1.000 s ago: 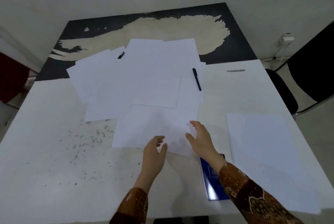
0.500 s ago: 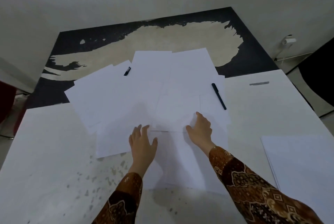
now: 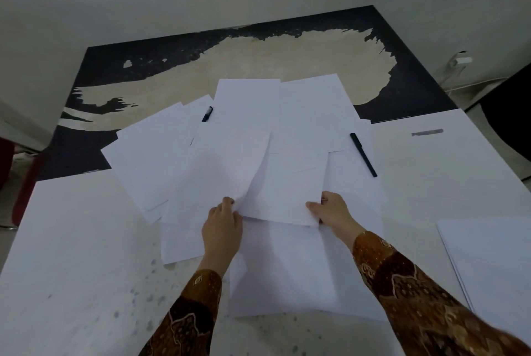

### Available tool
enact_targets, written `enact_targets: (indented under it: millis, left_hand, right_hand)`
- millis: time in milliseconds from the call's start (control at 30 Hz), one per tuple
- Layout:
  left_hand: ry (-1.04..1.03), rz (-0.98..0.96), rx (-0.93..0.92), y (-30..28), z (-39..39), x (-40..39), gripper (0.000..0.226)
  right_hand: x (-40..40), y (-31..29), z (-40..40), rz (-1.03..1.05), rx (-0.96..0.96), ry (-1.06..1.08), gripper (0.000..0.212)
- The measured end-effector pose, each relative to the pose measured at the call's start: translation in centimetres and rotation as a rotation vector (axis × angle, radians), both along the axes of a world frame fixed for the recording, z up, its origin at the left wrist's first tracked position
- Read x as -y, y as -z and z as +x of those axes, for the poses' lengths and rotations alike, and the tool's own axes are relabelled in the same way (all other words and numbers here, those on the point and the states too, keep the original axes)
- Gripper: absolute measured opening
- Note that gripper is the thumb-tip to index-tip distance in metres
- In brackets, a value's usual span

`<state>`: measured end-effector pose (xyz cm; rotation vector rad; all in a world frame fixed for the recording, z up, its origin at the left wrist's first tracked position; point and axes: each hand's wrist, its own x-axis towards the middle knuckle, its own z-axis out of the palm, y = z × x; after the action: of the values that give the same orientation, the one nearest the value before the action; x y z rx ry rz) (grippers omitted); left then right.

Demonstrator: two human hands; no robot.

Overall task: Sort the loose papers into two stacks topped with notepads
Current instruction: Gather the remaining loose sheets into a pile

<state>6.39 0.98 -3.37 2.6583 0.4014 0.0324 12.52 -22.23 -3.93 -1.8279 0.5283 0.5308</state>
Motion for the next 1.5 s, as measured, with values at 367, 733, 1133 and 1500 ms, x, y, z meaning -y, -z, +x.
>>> enact_targets:
  millis: [367, 733, 1133, 1500]
  left_hand:
    - [0.482, -0.136, 0.075, -0.2, -9.6, 6.0, 0.046]
    - [-0.224, -0.556, -0.009, -2.9, -11.4, 4.8, 0.060]
    - [-0.634, -1.032, -0.008, -4.2, -9.6, -1.4, 0.033]
    - [-0.761, -0.979, 0.121, -4.1, -1.0, -3.9, 0.039]
  right_hand:
    - [1.0, -1.1, -9.6, 0.311, -0.058, -0.076, 0.018]
    - [2.8, -2.8, -11.9, 0.212, 0.032, -0.066, 0.024]
    - [-0.5, -3.2, -10.7, 0.211, 0.092, -0.463, 0.018]
    - [-3.4, -2.0, 5.6, -0.341, 0.517, -0.483, 0.026]
